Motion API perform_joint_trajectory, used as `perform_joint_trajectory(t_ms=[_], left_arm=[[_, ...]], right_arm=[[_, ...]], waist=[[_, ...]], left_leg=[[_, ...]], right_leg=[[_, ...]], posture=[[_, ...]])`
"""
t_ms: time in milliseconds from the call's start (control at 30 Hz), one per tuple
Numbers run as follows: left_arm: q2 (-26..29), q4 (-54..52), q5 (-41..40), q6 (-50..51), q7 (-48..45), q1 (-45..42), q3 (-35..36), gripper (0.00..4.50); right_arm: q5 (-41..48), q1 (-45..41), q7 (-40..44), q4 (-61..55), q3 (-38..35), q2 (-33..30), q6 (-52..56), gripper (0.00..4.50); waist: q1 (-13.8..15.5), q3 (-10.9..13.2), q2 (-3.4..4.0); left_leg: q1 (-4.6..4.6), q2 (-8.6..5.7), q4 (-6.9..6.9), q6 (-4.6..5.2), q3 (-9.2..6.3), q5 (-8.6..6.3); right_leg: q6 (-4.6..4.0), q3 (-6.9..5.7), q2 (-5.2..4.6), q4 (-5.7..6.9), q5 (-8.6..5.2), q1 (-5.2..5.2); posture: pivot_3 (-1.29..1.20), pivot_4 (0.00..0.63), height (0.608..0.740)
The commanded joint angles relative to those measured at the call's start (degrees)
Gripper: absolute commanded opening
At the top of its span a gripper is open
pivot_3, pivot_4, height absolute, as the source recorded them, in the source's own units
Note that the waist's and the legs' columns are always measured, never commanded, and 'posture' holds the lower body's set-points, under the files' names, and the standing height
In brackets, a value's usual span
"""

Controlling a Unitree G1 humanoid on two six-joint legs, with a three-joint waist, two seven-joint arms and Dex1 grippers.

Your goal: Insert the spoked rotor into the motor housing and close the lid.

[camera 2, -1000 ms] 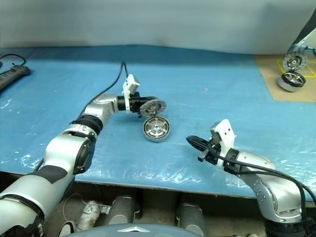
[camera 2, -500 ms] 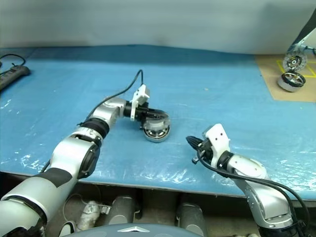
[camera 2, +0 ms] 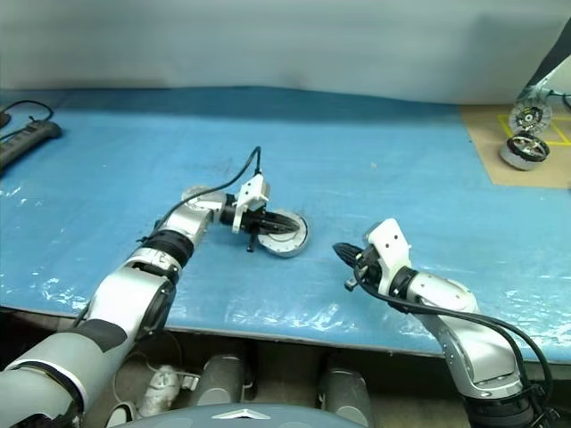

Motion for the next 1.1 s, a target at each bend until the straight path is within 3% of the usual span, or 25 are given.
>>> perform_joint_trajectory(t_ms=[33, 167, 333, 433, 600, 800, 933, 1100], left_arm=[[0.3, -1.1, -7.7, 11.2, 2.2, -3.4, 7.0, 0.03], [3.1, -4.9, -11.5, 17.4, 2.4, -3.2, 10.8, 0.03], [6.9, -14.6, -12.6, 20.3, 4.2, 3.0, 11.5, 0.03], [9.0, -27.9, -13.1, 20.8, 6.0, 12.3, 10.5, 0.00], [13.0, -49.9, -14.1, 22.0, 6.5, 27.8, 7.5, 0.00], [15.8, -60.6, -16.1, 25.1, 11.7, 35.9, 8.3, 0.00], [17.8, -61.8, -16.9, 25.7, 11.8, 39.7, 7.6, 0.00], [18.7, -56.6, -13.8, 17.9, 12.3, 42.1, 5.8, 0.00]], right_arm=[[3.5, -3.3, 1.3, -0.8, -1.4, 0.8, -0.5, 0.00], [5.3, -9.4, 3.5, 1.6, -0.4, 0.2, 1.0, 0.00], [4.0, -18.5, 5.2, 6.3, 2.5, 0.7, 0.5, 0.00], [-0.7, -22.5, 6.9, 11.8, 8.4, 1.0, -2.9, 0.59], [1.2, -25.4, 11.1, 15.5, 10.5, 4.0, -3.9, 2.30], [1.2, -28.0, 16.2, 20.6, 11.8, 4.7, -4.4, 4.46], [-1.6, -30.9, 17.1, 27.8, 13.3, 6.6, -7.0, 4.46], [-4.3, -33.4, 17.5, 33.9, 14.6, 9.1, -10.2, 4.46]], waist=[[-0.3, 0.0, -0.01], [-0.6, 0.0, 0.00], [-0.5, 0.0, 0.04], [-0.9, 0.0, 0.05], [-0.6, 0.0, 0.08], [-0.7, 0.0, 0.09], [-1.1, 0.0, 0.10], [-1.6, 0.0, 0.10]], left_leg=[[-0.06, 0.00, 0.00, 0.00, 0.00, 0.00], [-0.60, 0.01, 0.01, 0.09, 0.00, 0.08], [-0.72, 0.01, -0.16, 0.20, 0.03, 0.13], [-0.73, 0.03, -0.25, 0.20, 0.08, 0.13], [-1.30, 0.13, -0.25, 0.20, 0.12, 0.14], [-1.54, 0.19, 0.25, 0.22, 0.08, 0.11], [-1.01, 0.21, 0.20, -0.02, 0.17, 0.02], [-1.02, 0.21, 0.15, -0.08, 0.20, 0.06]], right_leg=[[-0.02, 0.00, 0.00, 0.02, 0.01, -0.09], [-0.07, 0.00, 0.03, 0.13, 0.04, -0.70], [-0.16, -0.01, 0.03, 0.12, -0.01, -0.87], [-0.20, -0.01, 0.03, 0.12, -0.03, -0.92], [-0.25, -0.08, 0.04, 0.24, -0.05, -1.50], [-0.24, -0.16, 0.04, 0.32, -0.03, -1.50], [-0.25, -0.04, 0.06, 0.50, -0.03, -1.24], [-0.26, -0.02, 0.10, 0.52, -0.04, -1.27]], posture=[[0.00, 0.150, 0.740], [0.00, 0.150, 0.740], [0.00, 0.150, 0.740], [0.00, 0.150, 0.740], [0.00, 0.150, 0.740], [0.00, 0.150, 0.740], [0.00, 0.150, 0.740], [0.00, 0.150, 0.740]])
